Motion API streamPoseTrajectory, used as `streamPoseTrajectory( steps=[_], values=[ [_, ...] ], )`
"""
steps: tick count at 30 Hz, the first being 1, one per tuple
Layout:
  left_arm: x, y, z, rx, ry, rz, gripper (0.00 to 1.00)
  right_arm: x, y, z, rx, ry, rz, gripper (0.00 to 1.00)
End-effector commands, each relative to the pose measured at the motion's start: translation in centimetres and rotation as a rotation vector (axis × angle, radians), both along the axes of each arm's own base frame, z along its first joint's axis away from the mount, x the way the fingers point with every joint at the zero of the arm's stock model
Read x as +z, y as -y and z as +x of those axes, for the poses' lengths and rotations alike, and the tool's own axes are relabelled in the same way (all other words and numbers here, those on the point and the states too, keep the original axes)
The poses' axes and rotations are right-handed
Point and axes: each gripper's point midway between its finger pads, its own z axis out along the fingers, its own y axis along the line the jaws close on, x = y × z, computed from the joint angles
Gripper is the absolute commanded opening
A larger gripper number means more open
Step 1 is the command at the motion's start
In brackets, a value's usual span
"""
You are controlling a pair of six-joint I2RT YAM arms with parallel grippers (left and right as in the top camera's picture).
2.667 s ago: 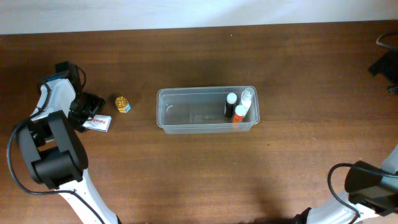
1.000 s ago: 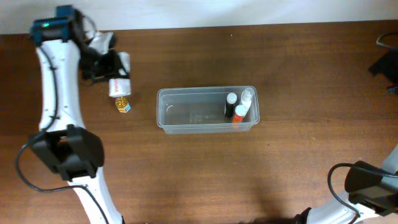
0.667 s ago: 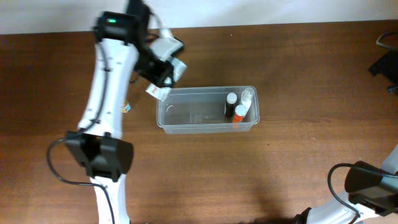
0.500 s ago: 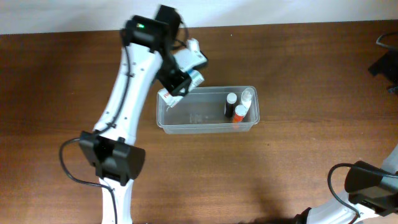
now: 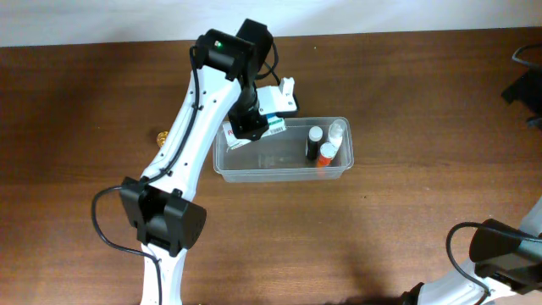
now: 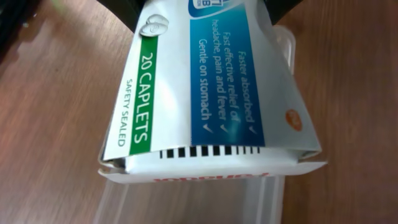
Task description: Pack container
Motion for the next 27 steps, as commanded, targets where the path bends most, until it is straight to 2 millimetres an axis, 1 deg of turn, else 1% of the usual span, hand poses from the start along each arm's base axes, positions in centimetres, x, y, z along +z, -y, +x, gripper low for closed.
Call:
streamPoseTrajectory(
  steps=[1,7,11,19,27],
  values=[
    [-2.1,-0.2,0.1,-0.057,-0.020,0.021,0.39,0.2,0.1,-0.4,-0.005,-0.005,-0.011,0.98],
    [-4.8,-0.3,-0.2,-0.088,-0.056,0.038,0.39,0.2,0.1,-0.4,-0.005,-0.005,-0.011,0.98],
    [-6.1,-0.3,-0.2,-0.102,-0.064,0.041,0.39,0.2,0.1,-0.4,-0.005,-0.005,-0.011,0.98],
    [-7.6,0.4,-0.9,-0.178,-0.095,-0.003,0.39,0.2,0.1,-0.4,-0.005,-0.005,-0.011,0.98],
    [-9.0,0.3,-1.1,-0.196,-0.103,0.001,0.39,0.2,0.1,-0.4,-0.005,-0.005,-0.011,0.99]
  ],
)
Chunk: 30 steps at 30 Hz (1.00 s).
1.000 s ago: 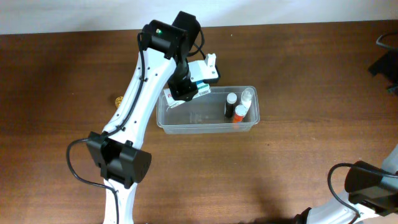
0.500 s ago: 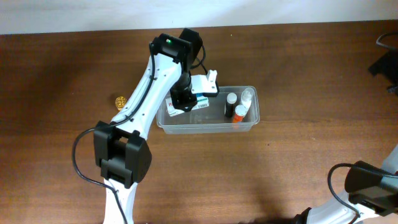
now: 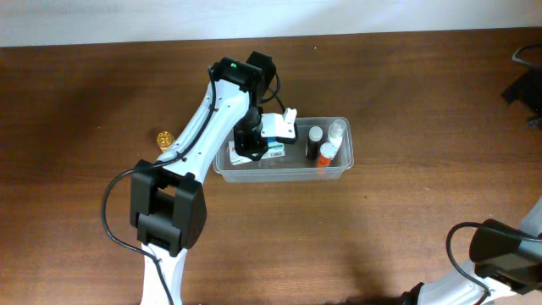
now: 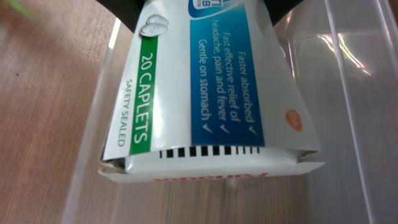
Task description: Pack container
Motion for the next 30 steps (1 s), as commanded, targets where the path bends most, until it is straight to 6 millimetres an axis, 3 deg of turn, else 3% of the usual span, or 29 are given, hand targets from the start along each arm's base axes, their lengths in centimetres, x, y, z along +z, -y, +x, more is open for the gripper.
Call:
streamPoseTrajectory(
  steps=[1,17,30],
  values=[
    [-1.0,0.2,-0.4,-0.037,-0.022,-0.020,0.39,0.2,0.1,-0.4,-0.005,-0.005,-0.011,0.98],
    [-3.3,0.3,-0.3,-0.073,-0.012,-0.028,0.39,0.2,0.1,-0.4,-0.005,-0.005,-0.011,0.98],
    [-3.4,0.7,0.2,-0.073,0.006,-0.048,0.39,0.2,0.1,-0.4,-0.005,-0.005,-0.011,0.98]
  ],
)
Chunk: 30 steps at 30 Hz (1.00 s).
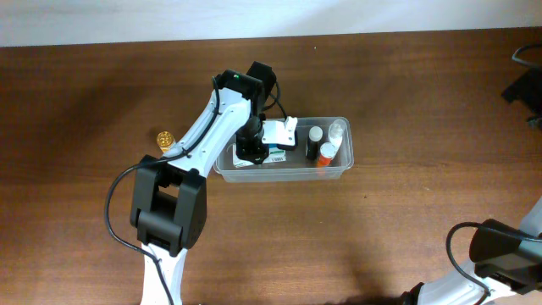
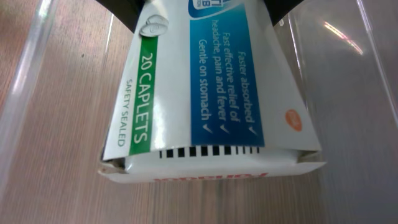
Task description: Pack container
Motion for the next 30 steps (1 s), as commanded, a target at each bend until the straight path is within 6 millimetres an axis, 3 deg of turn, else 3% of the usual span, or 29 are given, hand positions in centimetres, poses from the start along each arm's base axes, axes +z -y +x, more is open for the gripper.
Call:
streamPoseTrajectory(
  steps=[1,10,21,30],
  values=[
    [-0.3,0.4,-0.3,-0.018,-0.018,-0.026,0.39,0.2,0.1,-0.4,-0.005,-0.005,-0.011,0.98],
    [-0.6,0.5,-0.4,-0.019,-0.029,-0.029,0.39,0.2,0.1,-0.4,-0.005,-0.005,-0.011,0.98],
    [-3.6,0.3,-0.7,-0.017,-0.089,0.001,0.40,0.2,0.1,-0.4,-0.005,-0.005,-0.011,0.98],
    [-3.7,0.4,-0.6,-0.049,-0.081,-0.004,0.40,0.2,0.1,-0.4,-0.005,-0.005,-0.011,0.98]
  ],
)
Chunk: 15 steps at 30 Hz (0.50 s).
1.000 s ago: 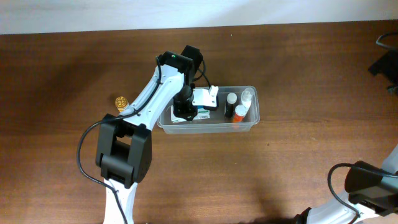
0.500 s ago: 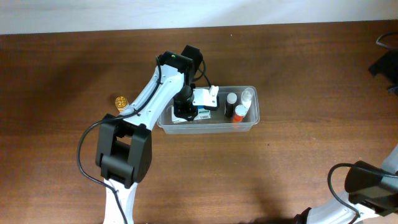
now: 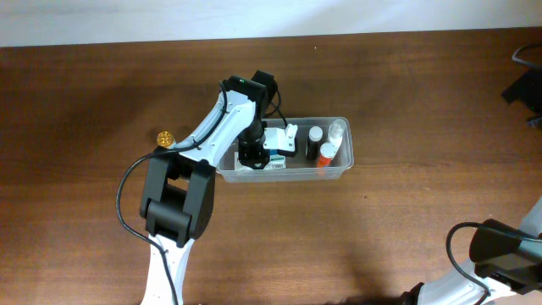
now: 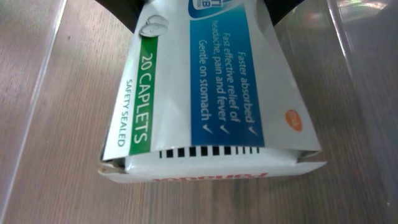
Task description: Pack container
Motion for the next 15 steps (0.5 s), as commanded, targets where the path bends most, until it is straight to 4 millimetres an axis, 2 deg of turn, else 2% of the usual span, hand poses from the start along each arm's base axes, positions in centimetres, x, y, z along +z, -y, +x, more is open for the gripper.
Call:
streamPoseTrajectory(
  steps=[1,10,15],
  values=[
    [-0.18,0.27,-0.17,-0.038,-0.009,-0.024,0.40,0.20,0.13,-0.40,-0.005,-0.005,-0.011,0.98],
    [-0.29,-0.16,0.02,-0.052,0.003,-0.001,0.40,0.20,0.13,-0.40,-0.005,-0.005,-0.011,0.98],
    [-0.28,-0.15,0.03,-0.121,0.011,-0.011,0.40,0.20,0.13,-0.40,-0.005,-0.005,-0.011,0.98]
  ],
)
